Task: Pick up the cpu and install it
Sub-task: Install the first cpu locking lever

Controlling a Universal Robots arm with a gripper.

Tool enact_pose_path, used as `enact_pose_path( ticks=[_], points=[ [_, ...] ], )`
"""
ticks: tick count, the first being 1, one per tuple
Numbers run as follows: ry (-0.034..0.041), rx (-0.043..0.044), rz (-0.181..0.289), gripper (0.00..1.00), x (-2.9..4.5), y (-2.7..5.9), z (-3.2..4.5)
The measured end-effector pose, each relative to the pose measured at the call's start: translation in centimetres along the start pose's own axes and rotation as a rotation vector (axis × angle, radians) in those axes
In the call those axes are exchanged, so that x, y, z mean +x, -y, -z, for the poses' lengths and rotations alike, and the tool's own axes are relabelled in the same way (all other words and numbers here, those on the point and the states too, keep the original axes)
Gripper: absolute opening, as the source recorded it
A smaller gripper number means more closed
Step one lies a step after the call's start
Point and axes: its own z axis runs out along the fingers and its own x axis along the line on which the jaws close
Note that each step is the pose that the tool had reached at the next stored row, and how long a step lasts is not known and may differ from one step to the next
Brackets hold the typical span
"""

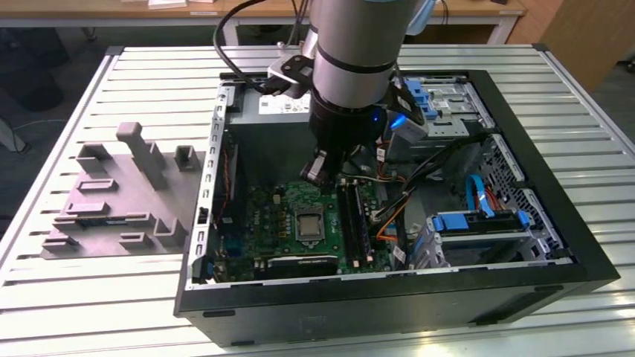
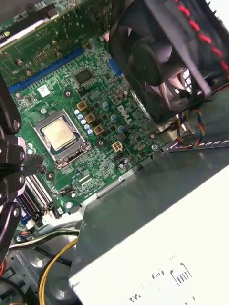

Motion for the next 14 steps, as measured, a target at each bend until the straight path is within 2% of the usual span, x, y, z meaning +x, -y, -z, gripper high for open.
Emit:
enact_pose_path(
  ticks=[1,11,13,14],
  points=[
    [0.0000,0.0000,0.000,0.11,0.00,-0.05,0.58],
    [0.0000,0.0000,0.000,0.11,0.01,-0.24,2.67],
    [-0.0001,0.0000,0.000,0.11,0.02,-0.28,3.15],
    [0.0000,0.0000,0.000,0.11,0.02,-0.33,3.67]
  ],
)
